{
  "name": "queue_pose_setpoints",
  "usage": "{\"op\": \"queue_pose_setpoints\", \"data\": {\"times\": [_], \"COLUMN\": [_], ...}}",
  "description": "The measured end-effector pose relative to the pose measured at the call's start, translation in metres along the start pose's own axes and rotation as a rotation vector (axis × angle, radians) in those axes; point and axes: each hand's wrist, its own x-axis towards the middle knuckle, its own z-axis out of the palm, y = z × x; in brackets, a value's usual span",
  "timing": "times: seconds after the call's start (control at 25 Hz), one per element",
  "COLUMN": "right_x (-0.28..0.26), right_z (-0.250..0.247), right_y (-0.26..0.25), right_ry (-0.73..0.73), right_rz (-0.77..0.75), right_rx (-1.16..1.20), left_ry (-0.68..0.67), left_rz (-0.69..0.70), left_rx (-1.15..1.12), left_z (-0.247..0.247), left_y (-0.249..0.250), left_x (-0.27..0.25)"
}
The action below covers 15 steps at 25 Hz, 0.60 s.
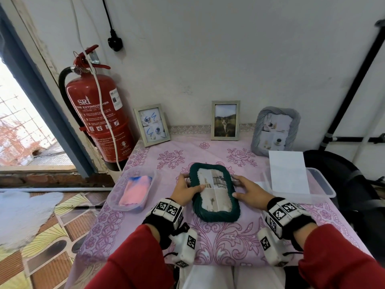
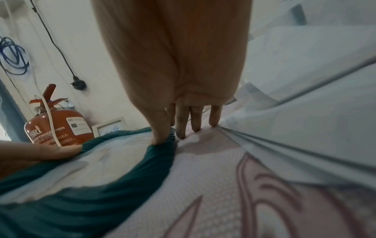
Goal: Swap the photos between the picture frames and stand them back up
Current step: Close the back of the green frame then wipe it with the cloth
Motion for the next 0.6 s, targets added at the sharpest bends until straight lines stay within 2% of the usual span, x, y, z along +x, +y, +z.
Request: {"op": "queue_pose_setpoints", "data": {"times": [0.28, 0.4, 0.6], "right_x": [-0.009, -0.012, -0.008], "right_z": [0.003, 0.000, -0.004], "right_y": [-0.014, -0.024, -0.037], "right_ry": [0.248, 0.236, 0.230], "right_rz": [0.026, -0.003, -0.065], "right_rx": [0.491, 0.627, 0.701], "left_ry": [-0.056, -0.045, -0.014], "left_rz": [0.093, 0.127, 0.176], "left_rx": [-0.119, -0.242, -0.235], "left_z": [0.001, -0.001, -0.007], "left_y": [0.014, 0.022, 0.035], "left_x": [-0.011, -0.016, -0.016]}}
